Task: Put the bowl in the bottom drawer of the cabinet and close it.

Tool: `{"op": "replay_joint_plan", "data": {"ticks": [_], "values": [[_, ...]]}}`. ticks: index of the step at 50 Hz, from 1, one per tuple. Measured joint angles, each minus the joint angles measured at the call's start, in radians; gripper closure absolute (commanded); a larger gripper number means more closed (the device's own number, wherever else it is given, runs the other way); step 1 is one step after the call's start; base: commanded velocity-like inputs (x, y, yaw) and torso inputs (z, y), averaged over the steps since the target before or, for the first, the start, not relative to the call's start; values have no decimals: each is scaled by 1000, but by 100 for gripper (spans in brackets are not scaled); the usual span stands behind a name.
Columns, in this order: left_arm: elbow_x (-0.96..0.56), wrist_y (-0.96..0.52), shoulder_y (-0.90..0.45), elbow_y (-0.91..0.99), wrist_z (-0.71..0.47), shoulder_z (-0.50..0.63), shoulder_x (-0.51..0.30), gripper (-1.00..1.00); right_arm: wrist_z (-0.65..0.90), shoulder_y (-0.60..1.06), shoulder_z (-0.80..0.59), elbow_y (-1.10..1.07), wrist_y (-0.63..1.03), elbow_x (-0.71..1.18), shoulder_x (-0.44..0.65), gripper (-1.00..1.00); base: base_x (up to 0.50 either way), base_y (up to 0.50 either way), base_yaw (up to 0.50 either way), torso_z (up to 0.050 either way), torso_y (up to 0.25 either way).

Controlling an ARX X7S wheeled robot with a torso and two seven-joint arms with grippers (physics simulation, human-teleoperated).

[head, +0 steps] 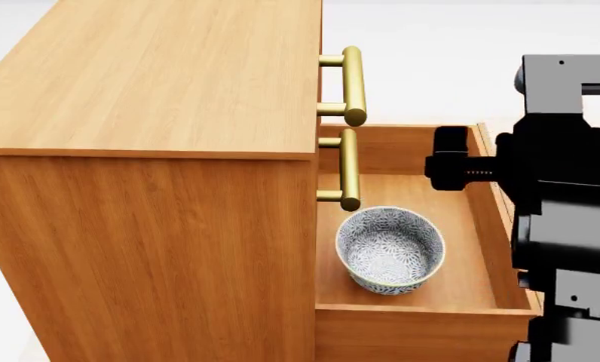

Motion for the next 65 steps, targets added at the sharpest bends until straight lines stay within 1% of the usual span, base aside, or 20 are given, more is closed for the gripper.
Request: {"op": "replay_joint_plan", "data": {"ticks": [23, 34, 46, 65], "values": [[0, 7, -6, -13, -1, 4, 1, -100, 31, -168, 98, -355, 94, 6, 110, -100, 0, 0, 0, 0, 0], [-1, 6, -8, -14, -3, 5, 0, -100, 34, -246, 159, -481, 135, 16, 149, -100, 0, 0, 0, 0, 0], [-2, 5, -7, -11, -7, 6, -2, -100, 44, -331, 237, -550, 141, 26, 176, -100, 0, 0, 0, 0, 0], [0, 9, -7, -13, -10, 9, -4, -100, 55, -459, 339, -584, 107, 42, 184, -100, 0, 0, 0, 0, 0]]}}
